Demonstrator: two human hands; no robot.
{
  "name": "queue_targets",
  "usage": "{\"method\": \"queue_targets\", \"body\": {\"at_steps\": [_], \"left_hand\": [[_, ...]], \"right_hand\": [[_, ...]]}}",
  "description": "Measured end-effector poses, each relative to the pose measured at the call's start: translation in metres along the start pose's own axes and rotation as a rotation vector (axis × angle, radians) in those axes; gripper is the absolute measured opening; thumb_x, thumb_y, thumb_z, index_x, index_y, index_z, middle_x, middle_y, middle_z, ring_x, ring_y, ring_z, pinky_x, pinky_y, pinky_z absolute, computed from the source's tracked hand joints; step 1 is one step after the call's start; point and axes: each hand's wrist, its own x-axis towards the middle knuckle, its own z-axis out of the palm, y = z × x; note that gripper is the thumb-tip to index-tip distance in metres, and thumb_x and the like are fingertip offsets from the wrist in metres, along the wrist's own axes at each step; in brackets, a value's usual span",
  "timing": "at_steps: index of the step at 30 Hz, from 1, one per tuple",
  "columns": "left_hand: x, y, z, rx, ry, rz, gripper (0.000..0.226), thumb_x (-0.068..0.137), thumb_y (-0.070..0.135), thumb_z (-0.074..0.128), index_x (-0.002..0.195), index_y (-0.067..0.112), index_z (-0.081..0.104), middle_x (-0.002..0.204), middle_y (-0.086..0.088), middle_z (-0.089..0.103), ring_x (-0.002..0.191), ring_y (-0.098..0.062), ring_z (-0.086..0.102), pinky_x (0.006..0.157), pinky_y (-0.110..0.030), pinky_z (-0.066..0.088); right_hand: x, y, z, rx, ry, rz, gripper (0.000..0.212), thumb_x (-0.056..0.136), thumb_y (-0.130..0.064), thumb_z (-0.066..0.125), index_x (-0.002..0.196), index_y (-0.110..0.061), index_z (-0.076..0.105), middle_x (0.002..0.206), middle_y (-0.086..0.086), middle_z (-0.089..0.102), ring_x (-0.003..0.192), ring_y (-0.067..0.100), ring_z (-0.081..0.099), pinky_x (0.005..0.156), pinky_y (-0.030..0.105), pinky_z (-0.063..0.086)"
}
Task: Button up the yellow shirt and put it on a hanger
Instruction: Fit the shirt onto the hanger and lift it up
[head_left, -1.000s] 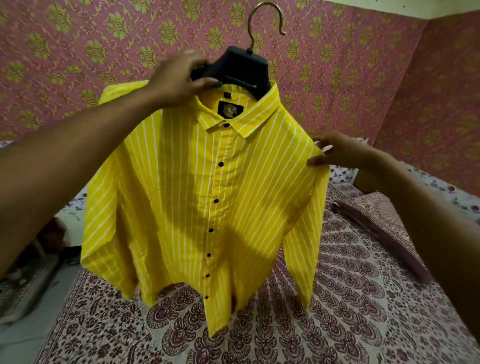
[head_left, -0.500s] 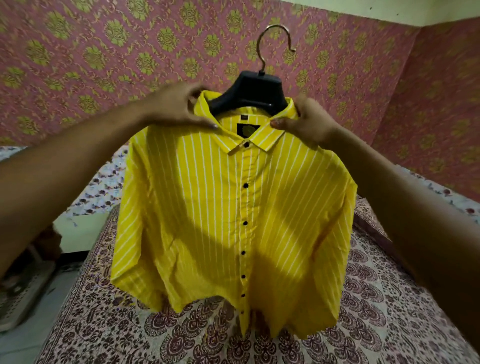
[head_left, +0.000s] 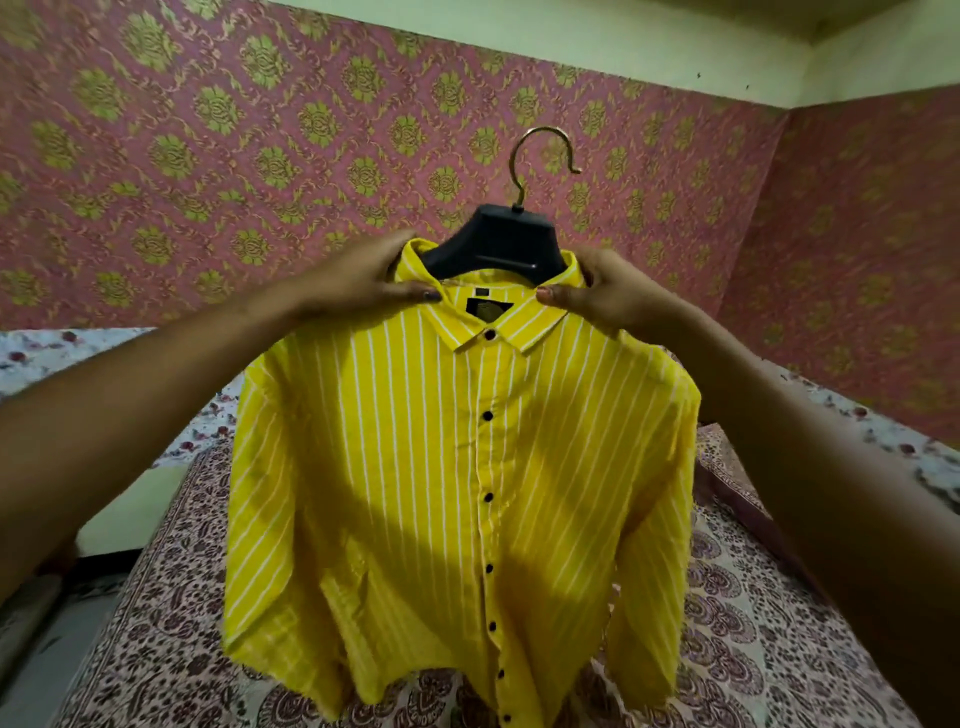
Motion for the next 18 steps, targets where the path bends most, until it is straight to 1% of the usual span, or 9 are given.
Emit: {"method": "queue_targets", "body": {"at_steps": [2, 3, 4, 6, 7, 9, 11, 14, 18], "left_hand": [[0.005, 0.0, 0.003, -0.021, 0.015, 0.005, 0.034, 0.079, 0.026, 0.068, 0.106, 0.013, 0.052, 0.093, 0.001, 0.061, 0.085, -0.016, 0.056, 0.07, -0.028, 0.043], [0.006, 0.001, 0.005, -0.002, 0.009, 0.01, 0.036, 0.079, 0.027, 0.069, 0.107, 0.011, 0.052, 0.095, -0.003, 0.061, 0.087, -0.019, 0.056, 0.07, -0.031, 0.043], [0.008, 0.003, 0.007, 0.01, -0.003, 0.021, 0.036, 0.079, 0.027, 0.069, 0.107, 0.01, 0.053, 0.095, -0.004, 0.06, 0.089, -0.02, 0.056, 0.068, -0.031, 0.042], [0.011, 0.006, 0.009, 0.011, -0.024, 0.034, 0.034, 0.079, 0.028, 0.068, 0.105, 0.013, 0.053, 0.096, -0.002, 0.059, 0.09, -0.02, 0.057, 0.067, -0.025, 0.041], [0.012, 0.008, 0.008, 0.004, -0.03, 0.032, 0.034, 0.079, 0.028, 0.068, 0.106, 0.015, 0.053, 0.097, -0.002, 0.06, 0.091, -0.021, 0.058, 0.068, -0.026, 0.042], [0.015, 0.01, 0.007, 0.02, -0.047, 0.012, 0.04, 0.079, 0.029, 0.068, 0.112, 0.013, 0.052, 0.104, -0.007, 0.062, 0.097, -0.025, 0.058, 0.075, -0.032, 0.044], [0.018, 0.011, 0.006, 0.084, -0.079, -0.004, 0.051, 0.08, 0.032, 0.067, 0.123, 0.011, 0.048, 0.117, -0.011, 0.06, 0.105, -0.027, 0.057, 0.082, -0.034, 0.044], [0.019, 0.016, 0.004, 0.103, -0.108, 0.007, 0.056, 0.081, 0.032, 0.065, 0.13, 0.013, 0.043, 0.127, -0.01, 0.056, 0.111, -0.023, 0.054, 0.082, -0.028, 0.041], [0.017, 0.023, 0.003, 0.116, -0.13, -0.009, 0.059, 0.084, 0.03, 0.063, 0.134, 0.013, 0.038, 0.13, -0.007, 0.052, 0.101, -0.013, 0.049, 0.073, -0.019, 0.037]], "right_hand": [[0.002, -0.01, -0.007, 0.166, 0.075, -0.003, 0.043, 0.09, -0.017, 0.057, 0.131, -0.011, 0.046, 0.116, -0.002, 0.059, 0.101, 0.008, 0.06, 0.082, 0.018, 0.051], [0.004, -0.016, -0.01, 0.231, 0.124, -0.002, 0.041, 0.091, -0.017, 0.056, 0.131, -0.012, 0.046, 0.111, -0.004, 0.056, 0.097, 0.004, 0.058, 0.081, 0.017, 0.051], [0.007, -0.021, -0.012, 0.253, 0.163, -0.011, 0.034, 0.091, -0.016, 0.056, 0.124, -0.013, 0.051, 0.106, -0.004, 0.057, 0.094, 0.004, 0.058, 0.082, 0.019, 0.051], [0.011, -0.027, -0.013, 0.229, 0.201, -0.037, 0.013, 0.089, -0.014, 0.059, 0.1, -0.017, 0.063, 0.09, -0.004, 0.063, 0.081, 0.003, 0.061, 0.079, 0.021, 0.052], [0.012, -0.029, -0.012, 0.224, 0.227, -0.04, 0.008, 0.088, -0.013, 0.061, 0.089, -0.02, 0.066, 0.082, -0.005, 0.064, 0.074, 0.002, 0.061, 0.075, 0.022, 0.052], [0.015, -0.028, -0.009, 0.232, 0.279, -0.042, 0.014, 0.087, -0.013, 0.063, 0.078, -0.023, 0.067, 0.072, -0.006, 0.066, 0.07, 0.007, 0.061, 0.071, 0.028, 0.052], [0.018, -0.029, -0.006, 0.259, 0.297, -0.036, 0.015, 0.087, -0.013, 0.062, 0.076, -0.022, 0.067, 0.069, -0.006, 0.066, 0.069, 0.009, 0.06, 0.069, 0.029, 0.052], [0.022, -0.036, 0.002, 0.371, 0.337, -0.008, 0.014, 0.088, -0.011, 0.061, 0.076, -0.016, 0.066, 0.066, -0.005, 0.064, 0.062, 0.006, 0.058, 0.059, 0.02, 0.048], [0.025, -0.042, 0.011, 0.383, 0.341, 0.011, 0.009, 0.088, -0.013, 0.061, 0.081, -0.011, 0.064, 0.075, 0.005, 0.061, 0.067, 0.012, 0.055, 0.061, 0.023, 0.046]]}}
